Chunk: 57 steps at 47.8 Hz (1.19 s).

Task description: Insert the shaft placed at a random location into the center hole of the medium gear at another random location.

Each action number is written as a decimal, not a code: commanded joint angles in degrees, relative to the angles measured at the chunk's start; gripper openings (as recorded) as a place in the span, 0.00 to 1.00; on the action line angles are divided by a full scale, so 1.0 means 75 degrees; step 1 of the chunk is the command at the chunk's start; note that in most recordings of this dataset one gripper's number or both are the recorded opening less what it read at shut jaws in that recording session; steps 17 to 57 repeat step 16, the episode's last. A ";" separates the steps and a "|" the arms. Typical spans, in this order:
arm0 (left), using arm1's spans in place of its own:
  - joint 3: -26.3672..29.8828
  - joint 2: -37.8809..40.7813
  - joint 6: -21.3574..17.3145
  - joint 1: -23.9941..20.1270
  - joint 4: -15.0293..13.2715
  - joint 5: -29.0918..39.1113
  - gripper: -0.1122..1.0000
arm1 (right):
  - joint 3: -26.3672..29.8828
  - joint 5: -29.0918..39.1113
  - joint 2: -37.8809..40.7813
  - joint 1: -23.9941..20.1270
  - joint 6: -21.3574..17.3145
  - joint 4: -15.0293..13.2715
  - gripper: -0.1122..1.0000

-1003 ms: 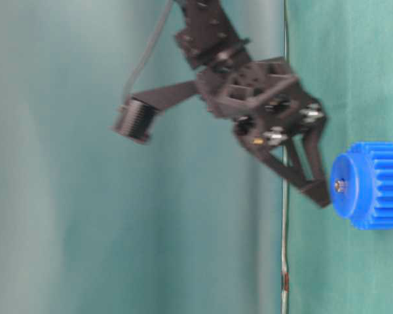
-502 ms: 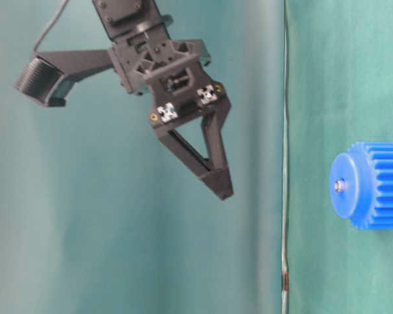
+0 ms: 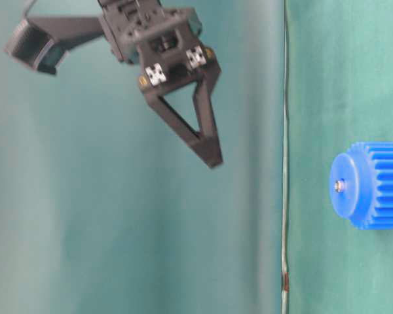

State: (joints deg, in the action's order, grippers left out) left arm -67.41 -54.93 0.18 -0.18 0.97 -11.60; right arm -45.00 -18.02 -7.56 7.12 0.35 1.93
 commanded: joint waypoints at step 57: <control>0.0141 0.0047 0.0000 -0.0012 0.0023 -0.0047 0.10 | -0.1043 -0.0492 -0.1336 0.0012 0.0023 0.0047 0.77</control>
